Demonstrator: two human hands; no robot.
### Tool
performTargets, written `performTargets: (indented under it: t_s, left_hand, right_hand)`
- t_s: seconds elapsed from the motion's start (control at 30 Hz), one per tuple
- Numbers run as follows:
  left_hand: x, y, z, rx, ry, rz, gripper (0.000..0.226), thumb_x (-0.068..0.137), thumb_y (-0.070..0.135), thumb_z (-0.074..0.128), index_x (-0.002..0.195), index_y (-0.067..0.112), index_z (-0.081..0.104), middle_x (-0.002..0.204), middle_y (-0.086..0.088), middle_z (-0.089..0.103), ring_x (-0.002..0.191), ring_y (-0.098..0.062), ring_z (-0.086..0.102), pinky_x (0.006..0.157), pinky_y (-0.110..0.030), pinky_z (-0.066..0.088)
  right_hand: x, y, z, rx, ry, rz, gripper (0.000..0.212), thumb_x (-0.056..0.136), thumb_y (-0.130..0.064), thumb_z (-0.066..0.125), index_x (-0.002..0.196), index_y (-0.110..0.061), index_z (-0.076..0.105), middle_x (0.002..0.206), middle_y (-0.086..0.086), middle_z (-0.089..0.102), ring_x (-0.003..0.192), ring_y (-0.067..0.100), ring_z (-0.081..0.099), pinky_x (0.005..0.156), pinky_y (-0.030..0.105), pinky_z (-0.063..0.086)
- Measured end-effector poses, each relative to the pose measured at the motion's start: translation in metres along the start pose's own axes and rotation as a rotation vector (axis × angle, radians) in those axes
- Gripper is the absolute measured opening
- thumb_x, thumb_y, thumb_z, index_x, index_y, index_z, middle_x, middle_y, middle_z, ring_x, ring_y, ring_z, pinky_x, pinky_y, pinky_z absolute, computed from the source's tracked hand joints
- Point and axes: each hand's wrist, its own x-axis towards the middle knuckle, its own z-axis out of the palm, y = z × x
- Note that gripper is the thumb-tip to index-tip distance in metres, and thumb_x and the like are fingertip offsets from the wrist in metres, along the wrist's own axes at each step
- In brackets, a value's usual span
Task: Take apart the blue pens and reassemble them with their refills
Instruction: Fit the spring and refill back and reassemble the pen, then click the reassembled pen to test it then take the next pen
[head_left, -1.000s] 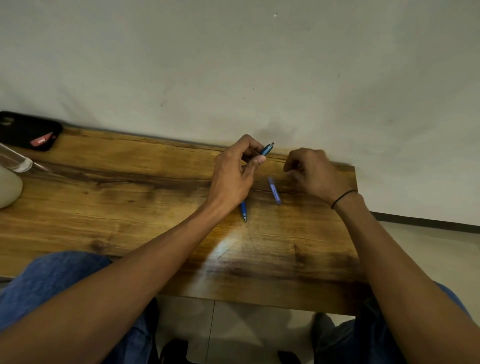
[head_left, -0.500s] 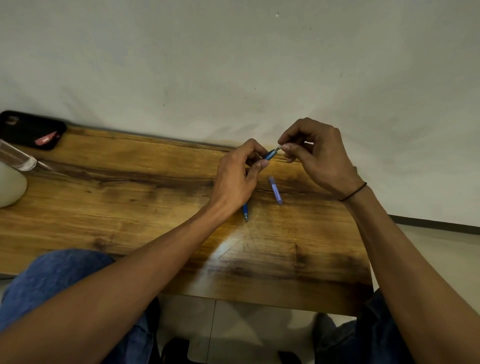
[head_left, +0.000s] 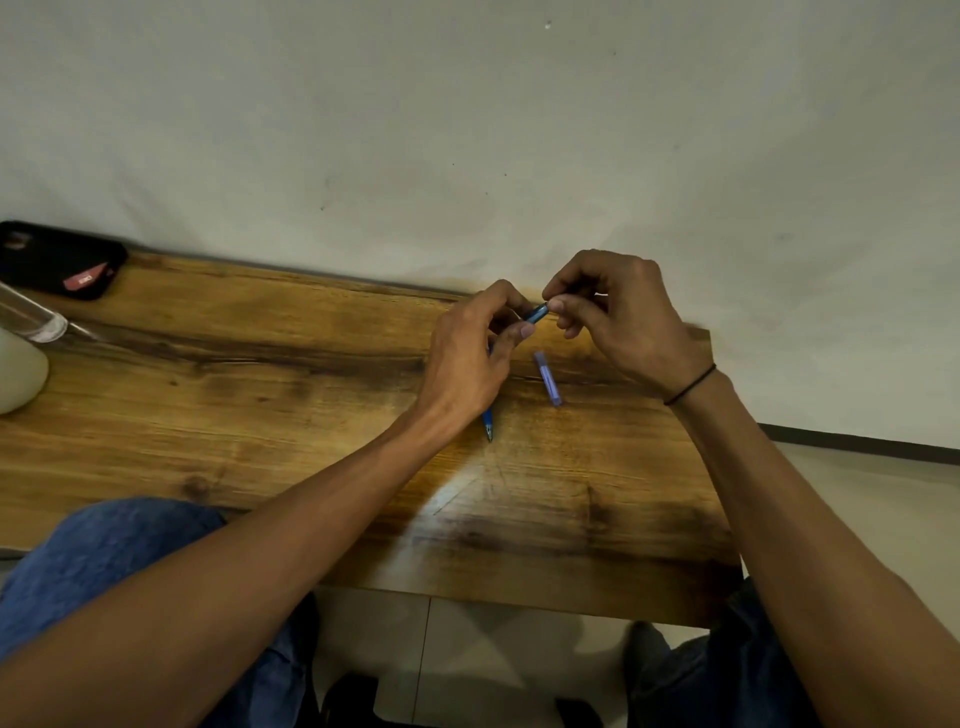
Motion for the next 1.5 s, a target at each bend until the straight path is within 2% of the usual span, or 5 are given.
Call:
performTargets:
  t_s: [0.4, 0.73, 0.93, 1.07, 1.5]
  left_hand:
    - [-0.003, 0.005, 0.001, -0.096, 0.057, 0.026, 0.006, 0.097, 0.012, 0.073, 0.102, 0.011, 0.071, 0.090, 0.011, 0.069, 0.089, 0.003, 0.065, 0.063, -0.008, 0.043]
    - [0.013, 0.015, -0.016, -0.272, 0.165, -0.059, 0.014, 0.091, 0.025, 0.083, 0.091, 0.017, 0.072, 0.086, 0.002, 0.076, 0.087, -0.011, 0.075, 0.077, -0.035, 0.065]
    - [0.024, 0.016, -0.025, -0.369, 0.244, -0.122, 0.023, 0.097, 0.033, 0.076, 0.099, 0.010, 0.072, 0.092, -0.002, 0.076, 0.092, -0.018, 0.076, 0.081, -0.035, 0.064]
    - [0.028, 0.010, -0.027, -0.474, 0.307, -0.233, 0.023, 0.103, 0.028, 0.067, 0.099, 0.006, 0.071, 0.089, -0.014, 0.074, 0.089, -0.023, 0.076, 0.079, -0.040, 0.065]
    - [0.025, 0.011, -0.024, -0.469, 0.289, -0.220, 0.017, 0.106, 0.019, 0.061, 0.099, 0.007, 0.071, 0.089, -0.010, 0.073, 0.087, -0.022, 0.074, 0.079, -0.036, 0.064]
  right_hand:
    - [0.001, -0.001, 0.003, 0.184, 0.069, 0.046, 0.005, 0.095, -0.006, 0.074, 0.091, -0.006, 0.071, 0.080, 0.002, 0.073, 0.061, 0.015, 0.072, 0.058, 0.031, 0.061]
    - [-0.003, -0.023, 0.039, 0.486, 0.214, 0.012, 0.019, 0.108, -0.007, 0.054, 0.104, 0.010, 0.062, 0.098, 0.024, 0.066, 0.095, 0.040, 0.068, 0.077, 0.043, 0.065]
    - [0.002, -0.047, 0.020, 0.849, 0.417, 0.134, 0.027, 0.116, -0.019, 0.031, 0.102, -0.005, 0.050, 0.080, 0.014, 0.050, 0.074, 0.024, 0.056, 0.074, 0.042, 0.059]
    - [0.003, -0.061, 0.003, 1.268, 0.383, 0.232, 0.049, 0.114, -0.045, 0.025, 0.081, -0.014, 0.043, 0.066, 0.001, 0.030, 0.056, 0.013, 0.031, 0.052, 0.028, 0.031]
    - [0.002, -0.081, -0.014, 1.299, 0.369, 0.284, 0.053, 0.110, -0.039, 0.028, 0.063, -0.015, 0.031, 0.047, -0.004, 0.021, 0.042, 0.011, 0.012, 0.041, 0.021, 0.015]
